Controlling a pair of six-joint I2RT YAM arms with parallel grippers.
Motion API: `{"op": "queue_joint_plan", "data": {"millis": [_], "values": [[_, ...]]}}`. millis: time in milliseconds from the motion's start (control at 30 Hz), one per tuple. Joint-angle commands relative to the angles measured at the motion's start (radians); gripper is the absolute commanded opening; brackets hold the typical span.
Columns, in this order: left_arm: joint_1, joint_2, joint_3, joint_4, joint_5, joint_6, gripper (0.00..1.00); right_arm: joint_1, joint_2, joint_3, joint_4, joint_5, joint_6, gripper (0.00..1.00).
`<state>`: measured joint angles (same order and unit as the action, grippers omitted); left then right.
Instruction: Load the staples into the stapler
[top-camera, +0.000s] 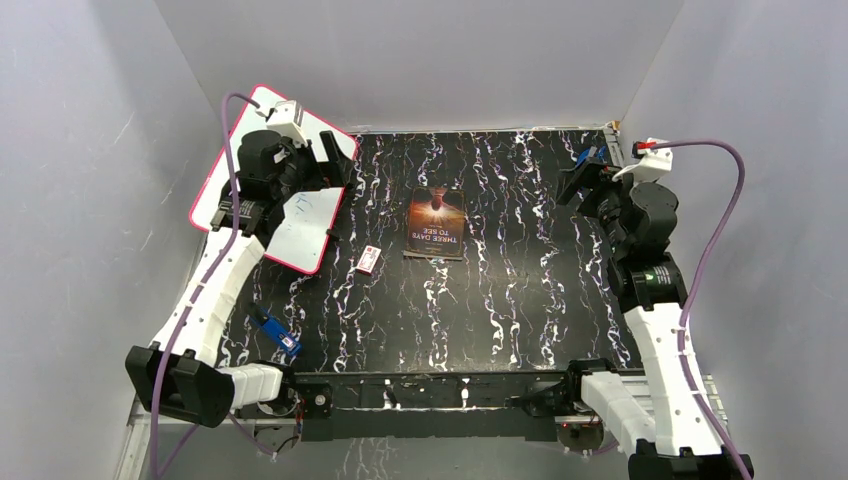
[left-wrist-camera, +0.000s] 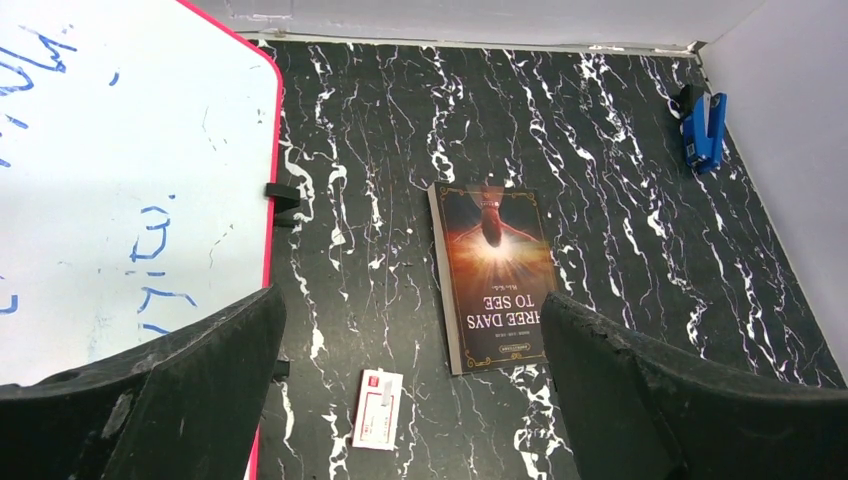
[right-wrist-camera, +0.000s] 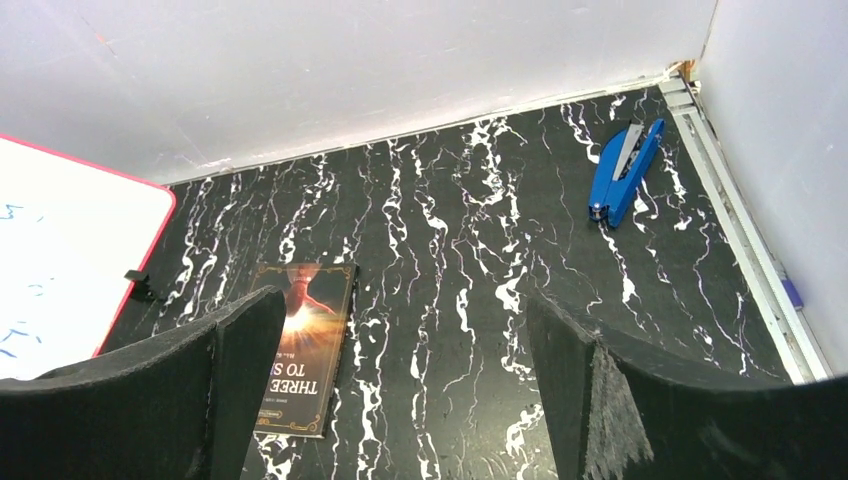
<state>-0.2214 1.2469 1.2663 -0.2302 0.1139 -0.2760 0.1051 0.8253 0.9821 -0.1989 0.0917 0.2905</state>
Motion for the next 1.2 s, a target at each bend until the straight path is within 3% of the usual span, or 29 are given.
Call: {"op": "queue_joint_plan", "data": {"millis": [0, 300, 533, 767, 1167], "values": [[0.005, -0.064, -0.009, 0.029, -0.014, 0.017, 0.98, -0.005, -0.034, 0.002, 0.108, -0.021, -0.021, 0.98], [0.006, -0.035, -0.002, -0.018, -0.095, 0.001, 0.98, -0.005, -0.016, 0.021, 0.076, 0.137, 0.053, 0.98], [0.006, 0.026, 0.024, -0.062, -0.142, -0.006, 0.99, -0.004, 0.090, 0.090, -0.075, 0.260, 0.055, 0.98], [0.006, 0.025, -0.054, -0.003, -0.167, 0.000, 0.98, -0.004, 0.322, 0.216, -0.240, 0.323, 0.116, 0.98], [-0.005, 0.063, -0.200, 0.090, -0.055, -0.032, 0.98, -0.056, 0.739, 0.321, -0.093, 0.496, 0.091, 0.98]]}}
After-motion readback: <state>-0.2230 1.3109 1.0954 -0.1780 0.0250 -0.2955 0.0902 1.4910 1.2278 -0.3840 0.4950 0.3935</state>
